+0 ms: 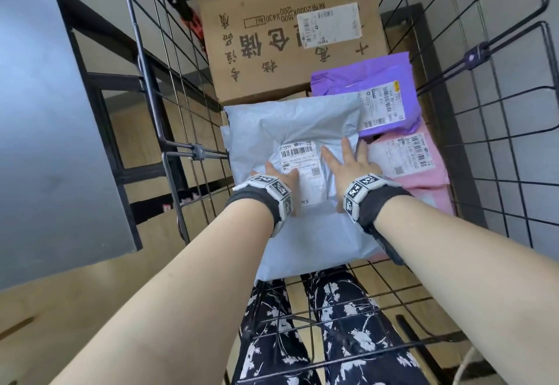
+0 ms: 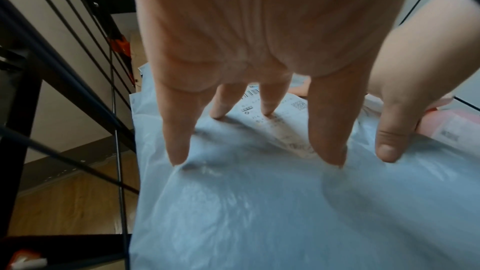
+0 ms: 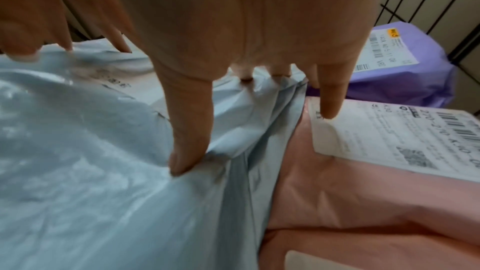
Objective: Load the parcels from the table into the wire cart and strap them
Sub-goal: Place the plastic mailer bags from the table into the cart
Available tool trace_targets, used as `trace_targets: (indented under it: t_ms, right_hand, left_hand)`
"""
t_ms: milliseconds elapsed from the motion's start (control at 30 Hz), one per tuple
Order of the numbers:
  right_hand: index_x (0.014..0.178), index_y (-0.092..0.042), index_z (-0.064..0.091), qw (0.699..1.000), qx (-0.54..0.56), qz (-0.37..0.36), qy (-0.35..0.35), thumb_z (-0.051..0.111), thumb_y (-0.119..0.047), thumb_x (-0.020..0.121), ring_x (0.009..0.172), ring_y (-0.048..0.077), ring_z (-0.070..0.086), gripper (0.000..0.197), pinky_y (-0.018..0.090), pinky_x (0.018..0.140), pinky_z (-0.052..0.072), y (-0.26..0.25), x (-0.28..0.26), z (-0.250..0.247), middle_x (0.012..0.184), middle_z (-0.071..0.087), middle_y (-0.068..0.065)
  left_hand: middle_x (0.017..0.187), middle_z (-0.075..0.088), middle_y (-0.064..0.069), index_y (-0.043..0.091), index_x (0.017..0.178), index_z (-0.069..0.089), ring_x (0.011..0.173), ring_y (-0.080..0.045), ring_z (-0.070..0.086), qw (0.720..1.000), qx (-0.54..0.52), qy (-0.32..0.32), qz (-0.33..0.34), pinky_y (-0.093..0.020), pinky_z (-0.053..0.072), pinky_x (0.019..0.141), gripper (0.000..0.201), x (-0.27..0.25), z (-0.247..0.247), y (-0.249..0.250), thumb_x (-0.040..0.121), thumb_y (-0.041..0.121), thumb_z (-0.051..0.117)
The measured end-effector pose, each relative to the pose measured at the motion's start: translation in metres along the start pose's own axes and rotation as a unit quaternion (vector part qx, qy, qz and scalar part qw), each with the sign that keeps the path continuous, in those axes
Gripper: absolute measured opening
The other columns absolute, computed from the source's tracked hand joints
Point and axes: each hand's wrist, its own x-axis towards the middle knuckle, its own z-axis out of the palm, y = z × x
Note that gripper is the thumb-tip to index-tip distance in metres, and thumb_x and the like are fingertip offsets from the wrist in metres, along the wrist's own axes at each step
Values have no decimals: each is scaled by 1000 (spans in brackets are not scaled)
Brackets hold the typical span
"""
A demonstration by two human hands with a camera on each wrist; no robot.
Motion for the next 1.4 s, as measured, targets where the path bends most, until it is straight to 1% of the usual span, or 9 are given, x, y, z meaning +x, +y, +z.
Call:
trace_targets:
  t_ms: [167,300,467,733,833,1000,1167,1300,1400]
  right_hand:
    - [150,-26,16,997,40,10,65,71,-25,79,145,36,-9,90,44,111,27,3,-12,-13,159,-6,5]
    - [127,-12,53,988,89,37,118,56,-29,89,137,34,26,41,38,103,36,1,-31,-32,143,37,13]
    - [116,-3,60,983,138,25,122,53,-16,92,109,30,59,28,27,78,43,-1,-64,-64,123,59,13]
    - [122,-2,59,976,127,21,178,43,-2,94,113,30,58,32,34,91,48,-26,-132,-111,124,60,14]
    - [117,-6,64,974,119,16,192,52,-9,85,99,31,61,34,31,83,51,-48,-150,-125,117,64,13]
    - [112,-6,66,949,150,-46,272,51,-11,88,106,32,62,29,31,81,48,-114,-210,-138,115,65,13]
    - [104,-6,70,949,100,-70,290,51,-9,88,92,30,64,25,27,73,47,-223,-256,-131,109,69,11]
    - [114,-8,67,942,45,-123,308,49,-9,91,108,26,62,30,28,90,50,-324,-285,-118,119,66,8]
    - [116,-8,66,934,27,-164,316,49,-9,91,112,25,61,30,27,91,48,-398,-308,-109,121,65,7]
  left_hand:
    - [130,42,-18,17,140,35,114,-38,54,999,41,1,26,-44,47,89,64,-24,-7,4,85,34,64]
    - [134,51,-15,10,139,40,119,-30,53,996,24,56,58,-35,46,91,57,-48,-15,2,90,33,59]
    - [140,48,-11,10,139,41,126,-28,48,989,-39,132,60,-35,41,100,50,-91,-39,0,94,29,51]
    - [136,51,-11,8,135,47,123,-28,50,965,-66,246,59,-33,42,99,40,-169,-59,-19,98,25,43]
    - [132,55,-10,7,132,50,119,-29,53,963,-69,257,43,-34,44,98,41,-193,-58,-38,97,27,45]
    - [119,62,-10,9,119,61,108,-29,59,943,-87,321,33,-31,47,88,35,-247,-39,-103,94,29,48]
    - [129,58,-11,8,129,55,117,-28,55,928,-129,351,1,-34,45,96,37,-303,7,-202,98,25,43]
    - [126,60,-12,8,123,61,115,-28,57,911,-163,376,-30,-35,46,96,36,-338,54,-298,97,25,44]
    - [128,59,-12,6,123,60,117,-28,55,893,-194,400,-67,-34,44,99,36,-366,88,-367,97,26,45]
